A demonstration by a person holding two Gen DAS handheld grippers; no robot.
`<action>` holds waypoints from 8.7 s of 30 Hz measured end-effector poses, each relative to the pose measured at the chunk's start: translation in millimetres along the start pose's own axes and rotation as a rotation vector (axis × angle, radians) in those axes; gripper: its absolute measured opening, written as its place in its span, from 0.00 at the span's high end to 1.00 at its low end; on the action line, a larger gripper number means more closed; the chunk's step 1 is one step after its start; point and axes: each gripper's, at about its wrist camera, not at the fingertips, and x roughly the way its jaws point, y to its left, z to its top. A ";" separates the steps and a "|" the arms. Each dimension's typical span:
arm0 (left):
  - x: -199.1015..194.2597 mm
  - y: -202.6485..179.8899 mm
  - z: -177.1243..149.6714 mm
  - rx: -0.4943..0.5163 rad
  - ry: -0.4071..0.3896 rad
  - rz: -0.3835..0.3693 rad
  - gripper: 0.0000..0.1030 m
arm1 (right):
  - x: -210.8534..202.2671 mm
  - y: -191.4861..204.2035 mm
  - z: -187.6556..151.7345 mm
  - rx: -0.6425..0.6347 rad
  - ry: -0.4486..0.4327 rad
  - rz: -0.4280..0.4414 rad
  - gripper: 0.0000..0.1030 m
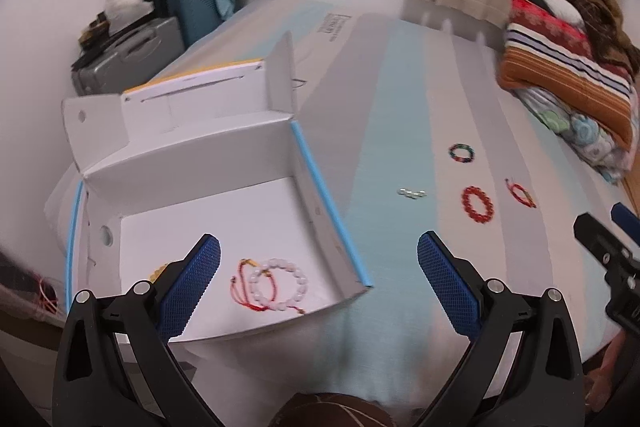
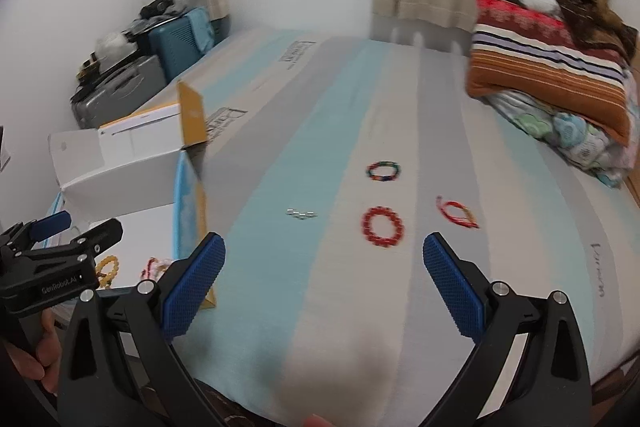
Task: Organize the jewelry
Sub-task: 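Move both open tools back over the bracelets on the bed, then grasp the red bead bracelet with the left tool while the right tool grasps the red string bracelet, then carry both held red bracelets over the white box with both tools, then open both tools to drop the red bracelets into the box, then move both open tools back over the pearl strand and multicolour bracelet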
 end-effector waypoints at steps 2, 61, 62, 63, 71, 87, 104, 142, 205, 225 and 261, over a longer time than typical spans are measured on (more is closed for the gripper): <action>-2.1 -13.4 0.0 0.017 -0.004 -0.010 0.06 | -4.6 -13.8 1.0 0.014 -0.003 -0.011 0.07; 277.8 -252.5 -13.9 0.223 0.161 -0.203 0.17 | 295.5 -235.3 -20.9 0.127 0.238 -0.108 0.27; 277.7 -251.7 -13.9 0.222 0.159 -0.200 0.20 | 296.8 -235.3 -22.2 0.128 0.242 -0.108 0.29; 278.2 -251.3 -13.9 0.221 0.158 -0.198 0.21 | 299.8 -234.7 -24.5 0.129 0.252 -0.103 0.32; 274.0 -255.7 -13.1 0.245 0.170 -0.224 0.53 | 305.0 -228.2 -30.8 0.105 0.266 -0.066 0.58; 263.6 -250.5 -4.6 0.219 0.193 -0.283 0.88 | 289.2 -235.2 -26.2 0.140 0.233 -0.041 0.92; 233.1 -247.4 11.4 0.207 0.155 -0.325 0.88 | 262.9 -246.3 -10.1 0.199 0.162 -0.044 0.92; 158.4 -169.3 33.2 0.096 0.119 -0.145 0.88 | 187.4 -148.1 40.0 0.062 0.118 -0.029 0.92; 79.3 192.0 -45.9 -0.306 0.189 0.252 0.88 | 169.0 256.4 -31.3 -0.389 0.306 0.369 0.92; 74.9 195.0 -44.6 -0.320 0.145 0.296 0.59 | 165.9 263.4 -33.6 -0.400 0.286 0.397 0.45; 122.3 -53.2 46.1 -0.036 0.028 0.032 0.06 | 164.7 6.2 91.0 -0.102 -0.021 0.036 0.09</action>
